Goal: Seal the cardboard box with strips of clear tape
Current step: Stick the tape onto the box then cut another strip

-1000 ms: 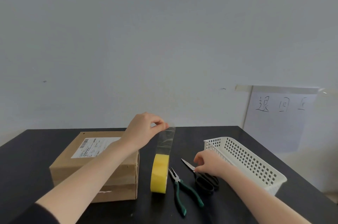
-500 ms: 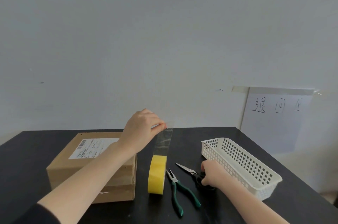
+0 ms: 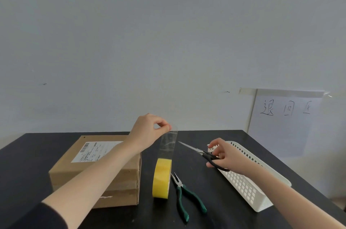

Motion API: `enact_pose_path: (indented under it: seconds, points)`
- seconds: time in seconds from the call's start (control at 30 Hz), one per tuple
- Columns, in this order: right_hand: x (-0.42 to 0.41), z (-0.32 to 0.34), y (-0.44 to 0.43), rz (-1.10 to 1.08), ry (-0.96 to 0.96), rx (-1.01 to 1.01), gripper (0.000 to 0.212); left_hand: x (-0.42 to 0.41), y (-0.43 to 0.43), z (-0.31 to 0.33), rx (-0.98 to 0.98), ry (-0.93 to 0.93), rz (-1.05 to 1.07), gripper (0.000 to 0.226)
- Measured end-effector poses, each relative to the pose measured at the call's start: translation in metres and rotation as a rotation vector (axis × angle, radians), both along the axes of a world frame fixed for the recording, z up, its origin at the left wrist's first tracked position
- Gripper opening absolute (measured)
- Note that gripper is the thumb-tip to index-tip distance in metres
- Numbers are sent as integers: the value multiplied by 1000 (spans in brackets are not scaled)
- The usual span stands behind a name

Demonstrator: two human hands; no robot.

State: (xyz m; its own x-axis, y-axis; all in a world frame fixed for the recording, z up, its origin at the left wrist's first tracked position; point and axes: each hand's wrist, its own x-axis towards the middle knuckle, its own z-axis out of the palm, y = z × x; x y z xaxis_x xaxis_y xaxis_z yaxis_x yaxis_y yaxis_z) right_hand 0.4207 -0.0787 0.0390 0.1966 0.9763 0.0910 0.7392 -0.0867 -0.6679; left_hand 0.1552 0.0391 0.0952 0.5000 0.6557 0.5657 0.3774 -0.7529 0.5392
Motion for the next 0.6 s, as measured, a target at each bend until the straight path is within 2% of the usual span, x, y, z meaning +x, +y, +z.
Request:
enact_pose_path:
  seconds: [0.2,0.37,0.5,0.6]
  points:
    - [7,21,-6,1,-90,15,54,0,2,2,-10,20,-3,13]
    - [-2,34,-14,17,-202,-33,77,0,2,5,-22,36,-23,16]
    - [-14,39,-14,72,-239,-35,76,-1,4,6,-26,40,-29,16]
    - [-33,43,-11,120,-243,-44,66,-3,7,5,-45,41,-45,18]
